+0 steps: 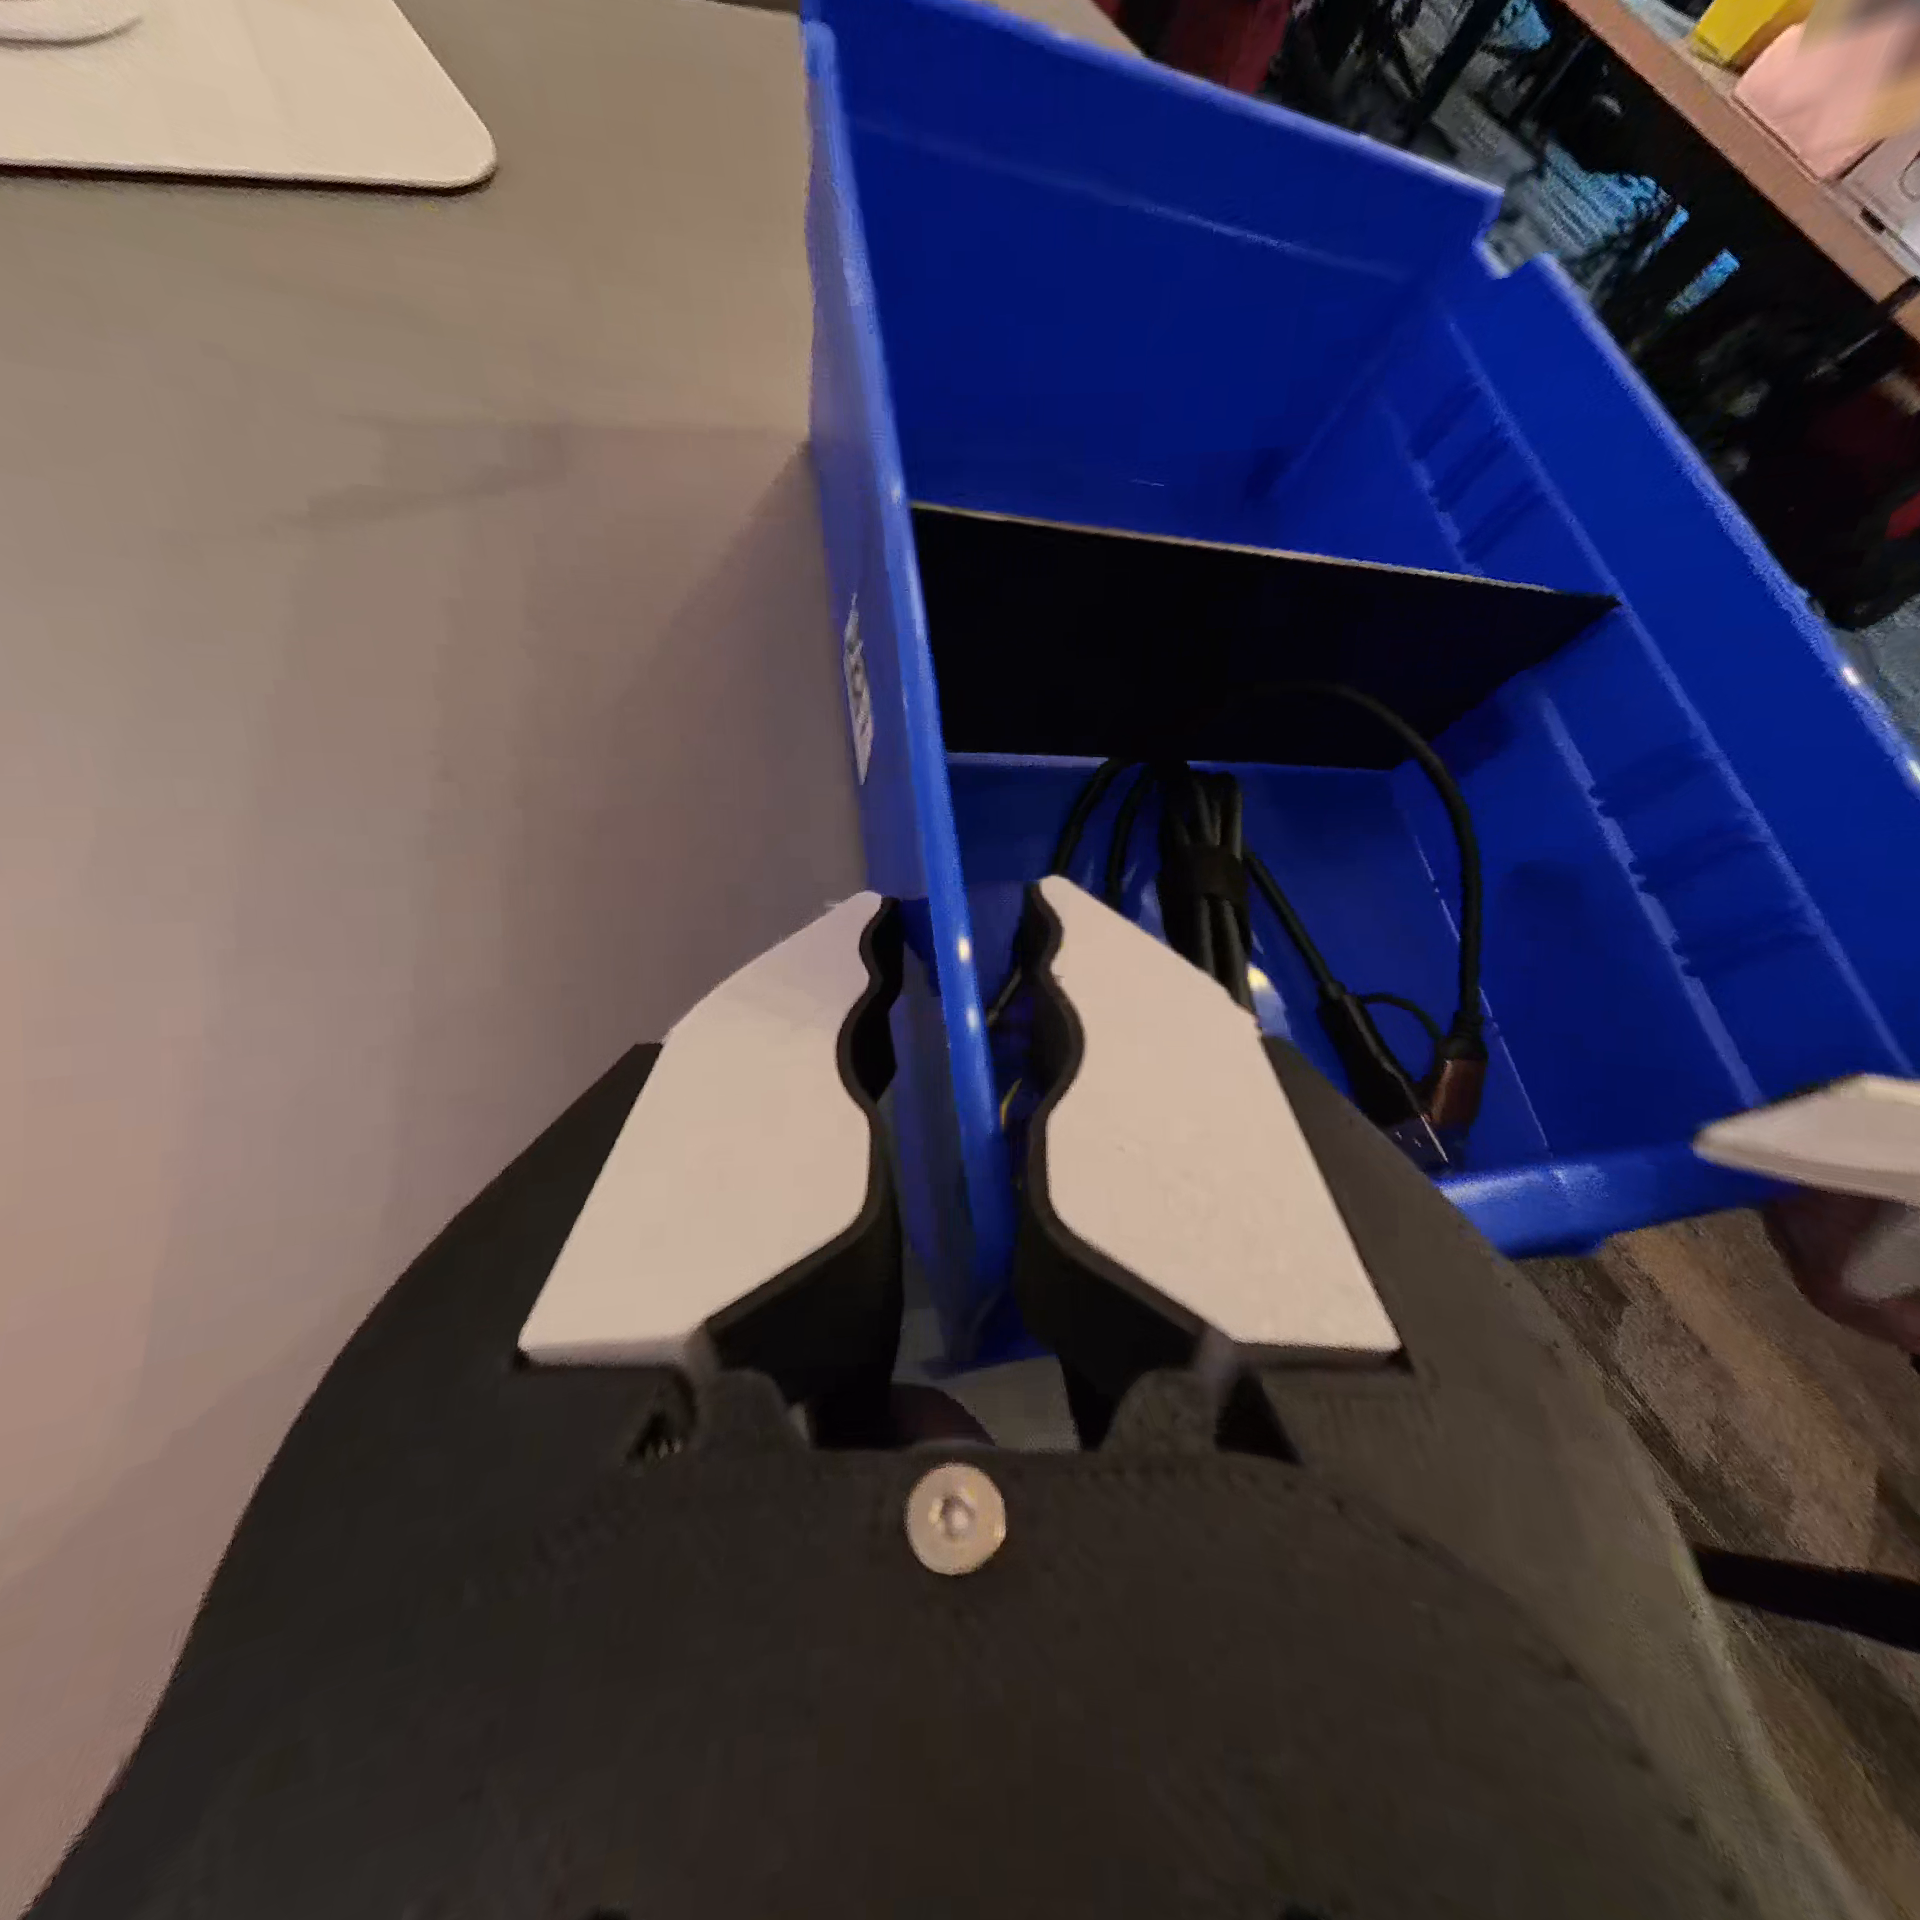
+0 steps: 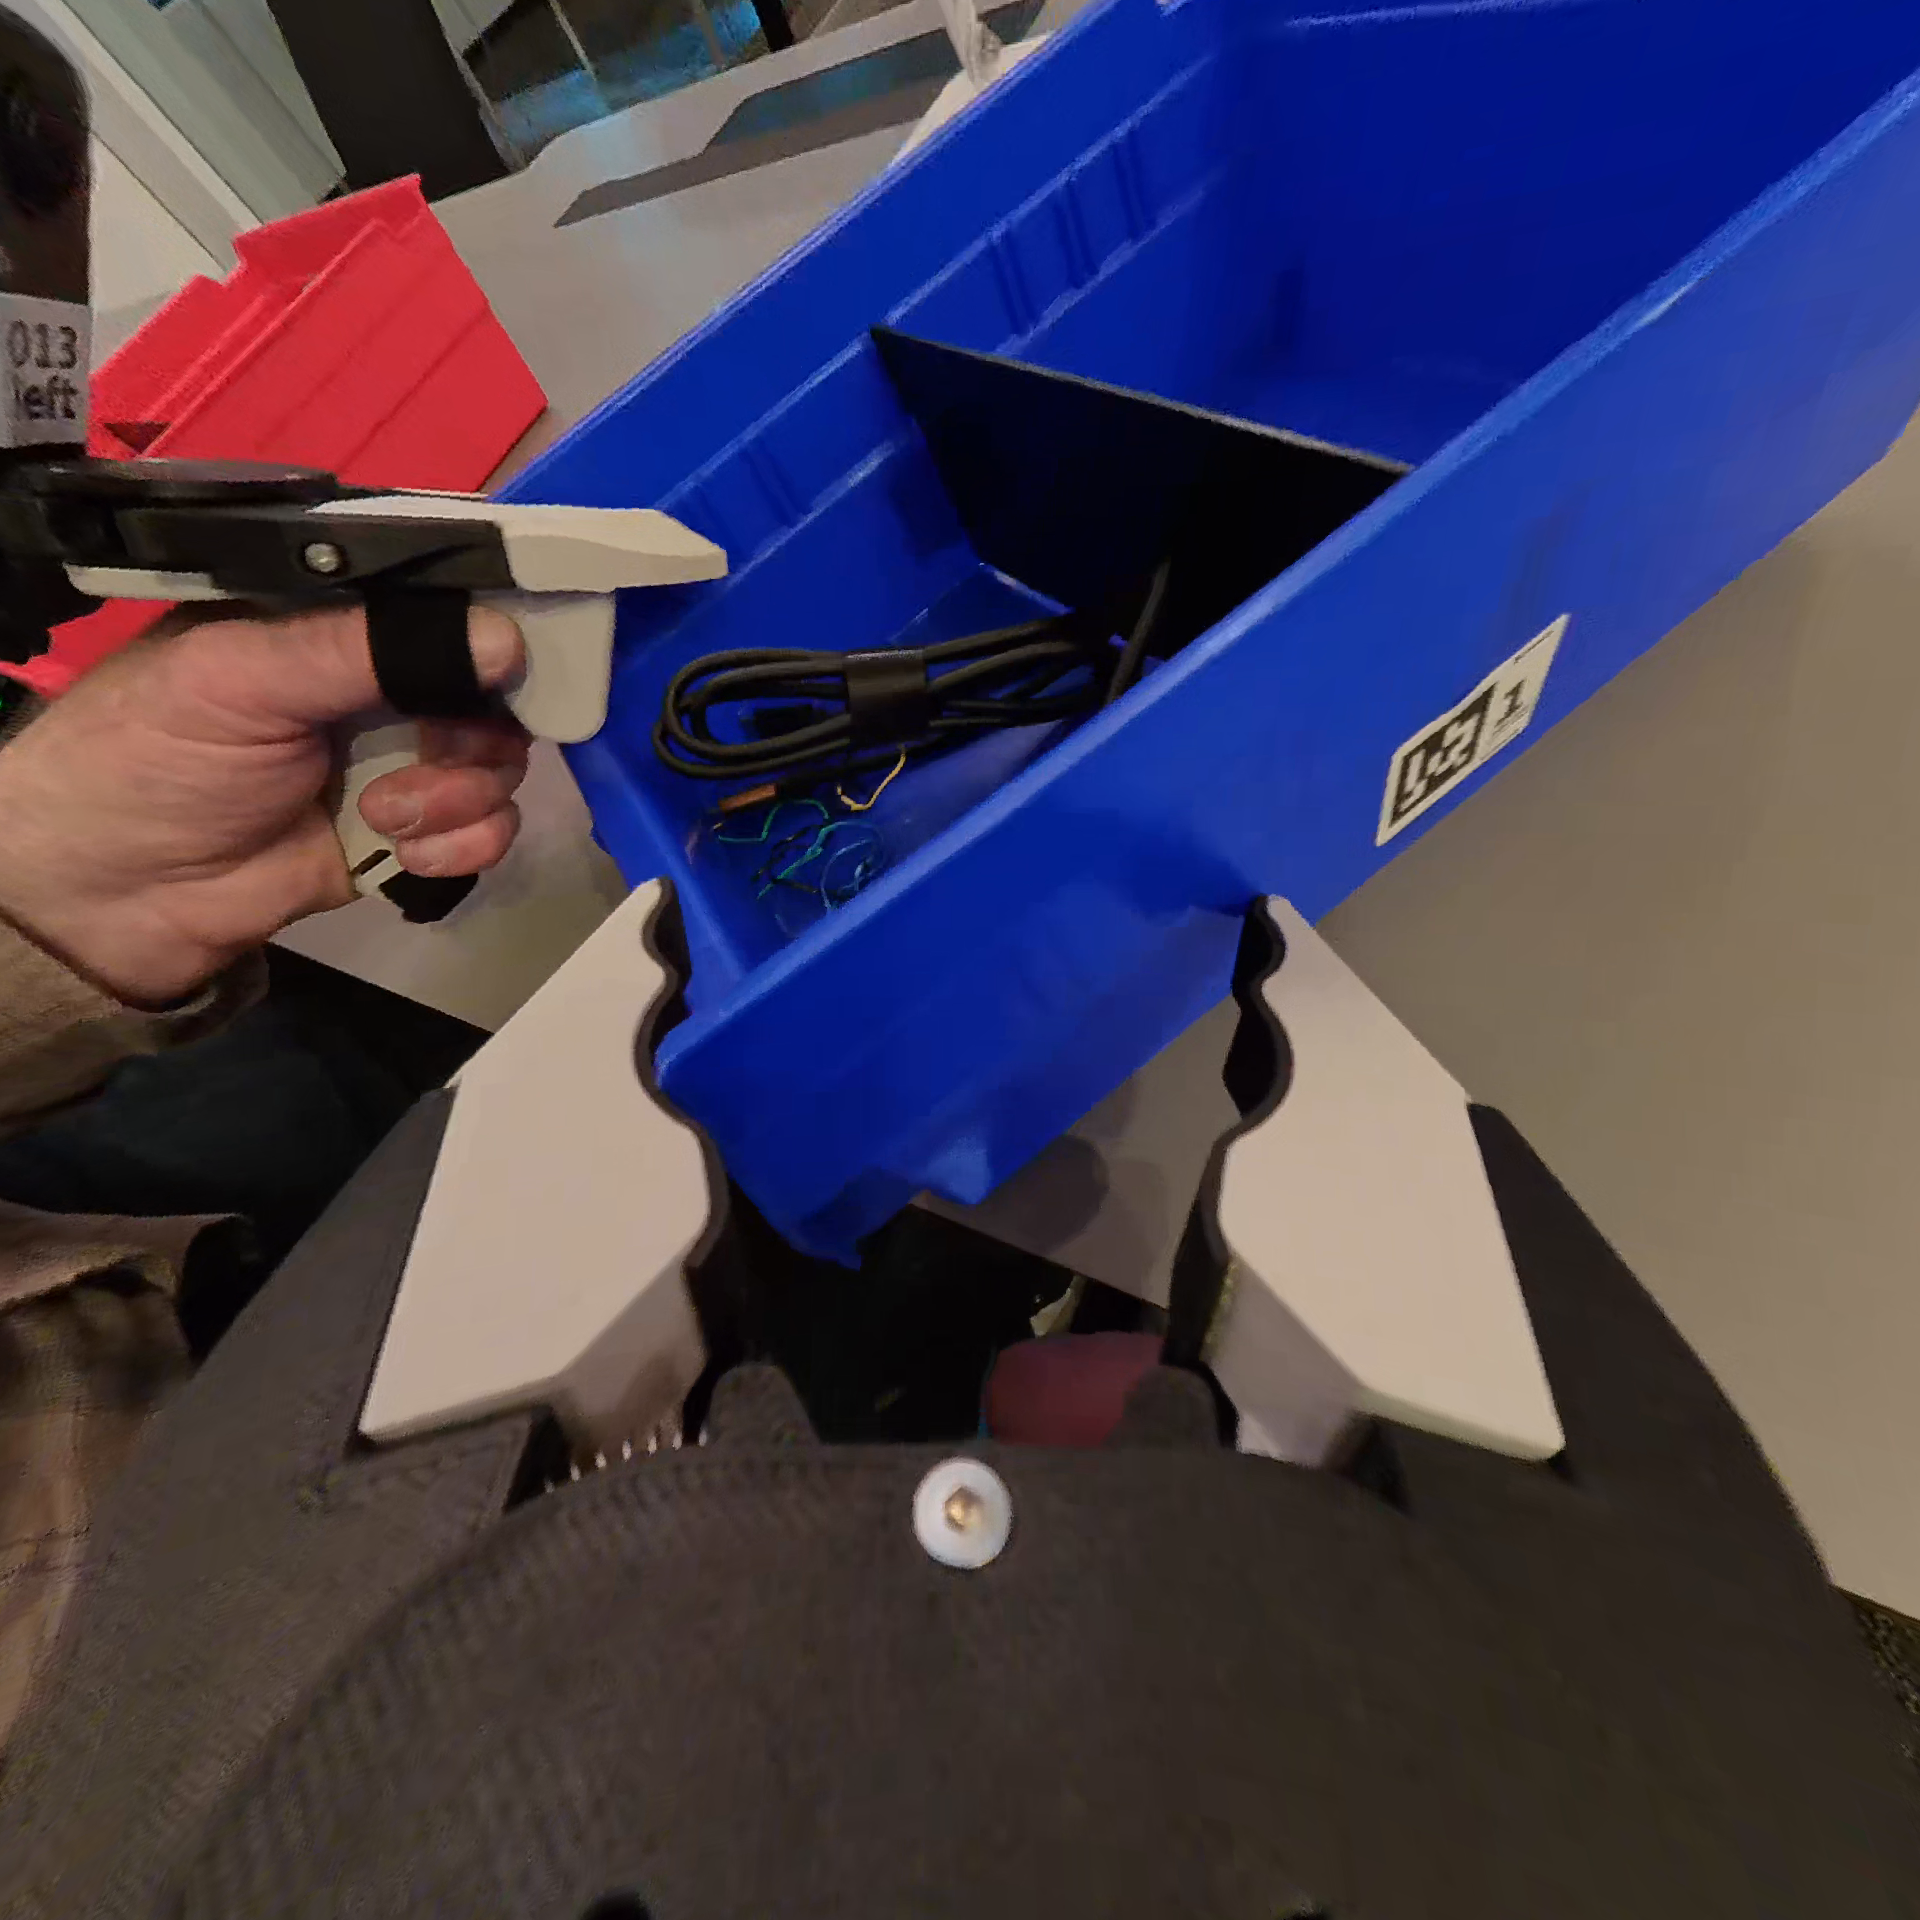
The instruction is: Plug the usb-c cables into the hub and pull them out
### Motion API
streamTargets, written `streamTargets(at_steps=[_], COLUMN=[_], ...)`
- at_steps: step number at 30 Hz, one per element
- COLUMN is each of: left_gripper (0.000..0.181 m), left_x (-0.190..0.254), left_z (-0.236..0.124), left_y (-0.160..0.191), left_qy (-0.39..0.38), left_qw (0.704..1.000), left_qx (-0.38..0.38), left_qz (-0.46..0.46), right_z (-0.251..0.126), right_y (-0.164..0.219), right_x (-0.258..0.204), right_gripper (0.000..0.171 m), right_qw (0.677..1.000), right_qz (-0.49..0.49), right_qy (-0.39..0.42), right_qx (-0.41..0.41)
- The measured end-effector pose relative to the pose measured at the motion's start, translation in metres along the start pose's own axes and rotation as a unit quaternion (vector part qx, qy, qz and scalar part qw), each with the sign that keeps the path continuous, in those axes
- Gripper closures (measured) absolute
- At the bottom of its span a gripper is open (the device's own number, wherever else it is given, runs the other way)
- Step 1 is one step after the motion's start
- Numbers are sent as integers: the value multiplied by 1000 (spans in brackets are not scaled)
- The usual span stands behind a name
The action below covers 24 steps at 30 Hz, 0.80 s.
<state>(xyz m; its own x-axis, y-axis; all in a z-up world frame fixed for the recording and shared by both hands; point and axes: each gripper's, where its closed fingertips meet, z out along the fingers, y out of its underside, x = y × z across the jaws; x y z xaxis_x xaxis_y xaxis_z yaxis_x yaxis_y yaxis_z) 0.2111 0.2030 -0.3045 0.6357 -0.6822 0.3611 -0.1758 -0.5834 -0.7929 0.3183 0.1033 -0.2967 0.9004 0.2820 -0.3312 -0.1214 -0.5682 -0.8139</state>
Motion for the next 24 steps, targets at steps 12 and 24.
streamTargets(at_steps=[12, 24], left_gripper=[130, 126], left_x=[61, 44], left_z=[-11, -92], left_y=[20, -26], left_qy=[102, 139], left_qw=[994, 988], left_qx=[-33, 47], left_qz=[-21, 43], right_z=[-38, -52], right_y=[-17, -31], right_x=[75, 135], right_gripper=[126, 164], right_qw=[976, 953], right_qz=[-85, -147], right_qy=[201, 264], right_qx=[16, -16])
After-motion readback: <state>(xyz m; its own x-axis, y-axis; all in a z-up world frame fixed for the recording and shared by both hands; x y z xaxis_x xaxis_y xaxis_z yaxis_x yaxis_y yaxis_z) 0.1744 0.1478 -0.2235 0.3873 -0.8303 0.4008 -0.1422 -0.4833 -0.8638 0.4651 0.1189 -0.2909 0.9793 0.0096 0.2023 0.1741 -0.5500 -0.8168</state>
